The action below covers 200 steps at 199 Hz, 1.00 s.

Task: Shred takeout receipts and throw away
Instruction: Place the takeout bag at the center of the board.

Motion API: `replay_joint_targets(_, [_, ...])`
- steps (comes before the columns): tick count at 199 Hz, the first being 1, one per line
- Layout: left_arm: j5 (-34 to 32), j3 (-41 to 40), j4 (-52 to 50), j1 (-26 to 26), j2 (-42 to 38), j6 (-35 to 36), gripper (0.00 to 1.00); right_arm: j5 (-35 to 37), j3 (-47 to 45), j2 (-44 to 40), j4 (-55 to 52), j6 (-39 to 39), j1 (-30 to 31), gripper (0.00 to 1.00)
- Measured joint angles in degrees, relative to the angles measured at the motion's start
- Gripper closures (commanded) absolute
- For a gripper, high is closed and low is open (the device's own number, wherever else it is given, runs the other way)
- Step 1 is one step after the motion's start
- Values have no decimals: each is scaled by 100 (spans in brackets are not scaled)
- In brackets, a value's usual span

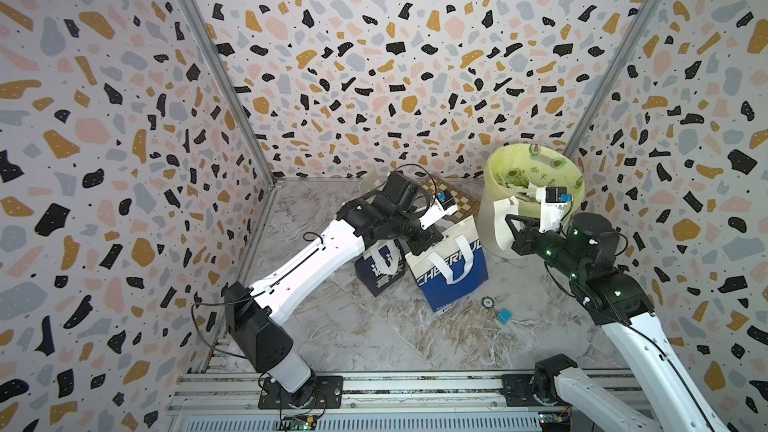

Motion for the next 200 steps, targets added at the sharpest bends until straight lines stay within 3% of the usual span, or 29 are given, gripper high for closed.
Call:
replay_joint_targets(38, [-173, 328, -299, -2, 192, 229, 100, -44, -166, -72, 269, 398, 0, 100])
replay_joint_targets(108, [-446, 1001, -898, -107, 455, 616, 100, -42, -164, -90, 516, 417, 0, 100])
replay_joint_targets(117, [-470, 1034, -955, -122, 496, 647, 84, -44, -164, -87, 522, 413, 0, 100])
replay_joint_targets(153, [-407, 1032, -968, -157, 544, 688, 48, -42, -138, -68, 518, 328, 0, 100])
replay_joint_targets(171, [-363, 1016, -883, -157, 531, 601, 40, -42, -76, -44, 514, 291, 0, 100])
replay_joint_targets(200, [-271, 1005, -634, -157, 433, 498, 37, -42, 50, -7, 525, 258, 0, 100])
